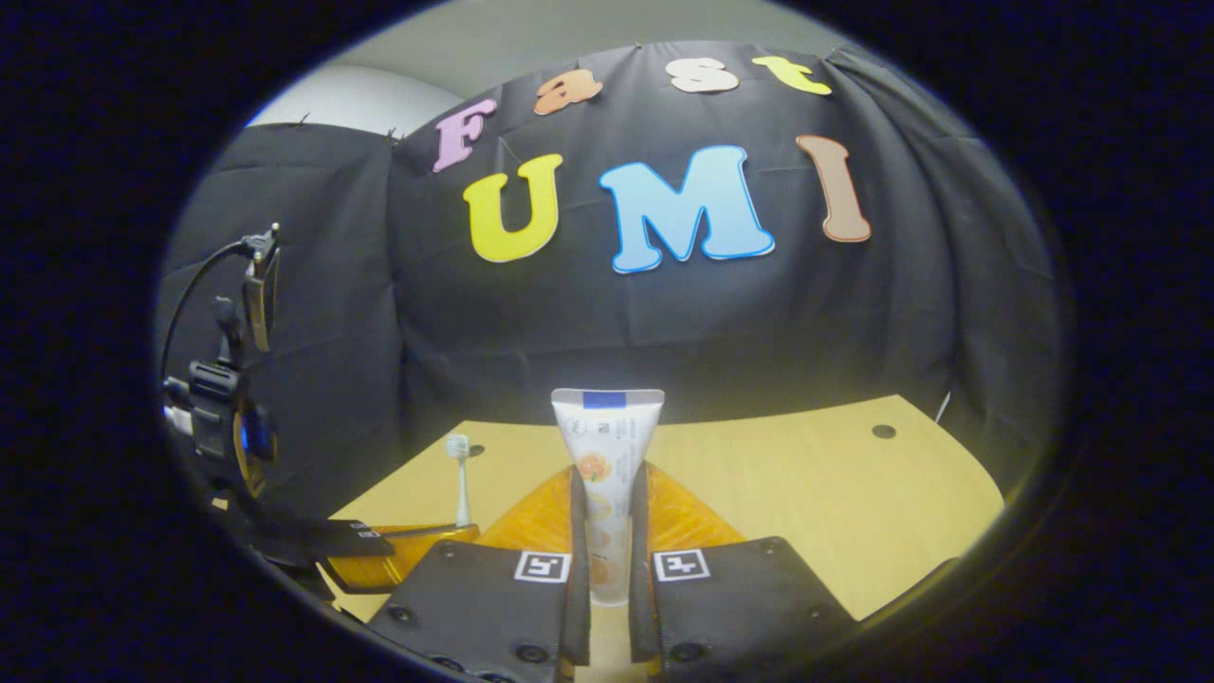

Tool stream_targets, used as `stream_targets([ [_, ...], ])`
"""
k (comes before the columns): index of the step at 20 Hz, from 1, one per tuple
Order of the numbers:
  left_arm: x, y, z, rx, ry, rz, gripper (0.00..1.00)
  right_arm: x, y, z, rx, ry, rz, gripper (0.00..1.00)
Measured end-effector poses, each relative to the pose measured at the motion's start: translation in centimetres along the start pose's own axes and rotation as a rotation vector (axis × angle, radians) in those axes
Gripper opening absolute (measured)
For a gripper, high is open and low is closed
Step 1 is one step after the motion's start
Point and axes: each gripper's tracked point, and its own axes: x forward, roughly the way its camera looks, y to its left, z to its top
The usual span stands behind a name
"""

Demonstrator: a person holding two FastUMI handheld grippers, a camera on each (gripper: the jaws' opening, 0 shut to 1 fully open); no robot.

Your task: Put the toothbrush and toothpaste on the desktop into the cup, then pick up the cup and place it on the coaster on the desktop.

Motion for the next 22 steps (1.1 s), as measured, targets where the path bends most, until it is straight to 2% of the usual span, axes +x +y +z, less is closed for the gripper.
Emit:
stream_targets([
  [5,0.9,-0.8,4.6,0.062,-0.127,-0.017,0.08,3.3,-1.3,1.8,0.016,-0.078,-0.019,0.22],
  [6,1.2,-1.1,5.5,0.081,-0.155,-0.021,0.08,3.9,-1.5,1.7,0.016,-0.083,-0.025,0.15],
  [8,1.5,-1.5,7.0,0.100,-0.202,-0.036,0.07,5.1,-2.1,1.7,0.011,-0.097,-0.037,0.19],
  [10,1.7,-1.9,8.1,0.108,-0.238,-0.048,0.06,6.7,-2.4,1.5,0.010,-0.113,-0.035,0.15],
  [11,1.7,-2.0,8.4,0.118,-0.252,-0.048,0.07,7.6,-2.7,0.9,0.012,-0.103,-0.038,0.18],
  [15,1.3,-2.9,9.4,0.138,-0.273,-0.072,0.07,10.8,-3.2,-2.7,0.011,-0.022,-0.054,0.18],
  [16,1.0,-3.0,9.8,0.145,-0.280,-0.074,0.07,10.8,-3.3,-3.6,0.011,0.000,-0.063,0.14],
  [17,0.7,-3.1,9.9,0.152,-0.285,-0.078,0.06,11.4,-3.3,-4.4,0.007,0.021,-0.066,0.20],
  [21,0.6,-3.0,9.9,0.154,-0.282,-0.087,0.07,11.8,-2.9,-7.3,-0.002,0.094,-0.063,0.21],
  [22,0.6,-3.0,9.9,0.153,-0.279,-0.089,0.07,11.8,-2.9,-7.6,-0.005,0.111,-0.066,0.25],
])
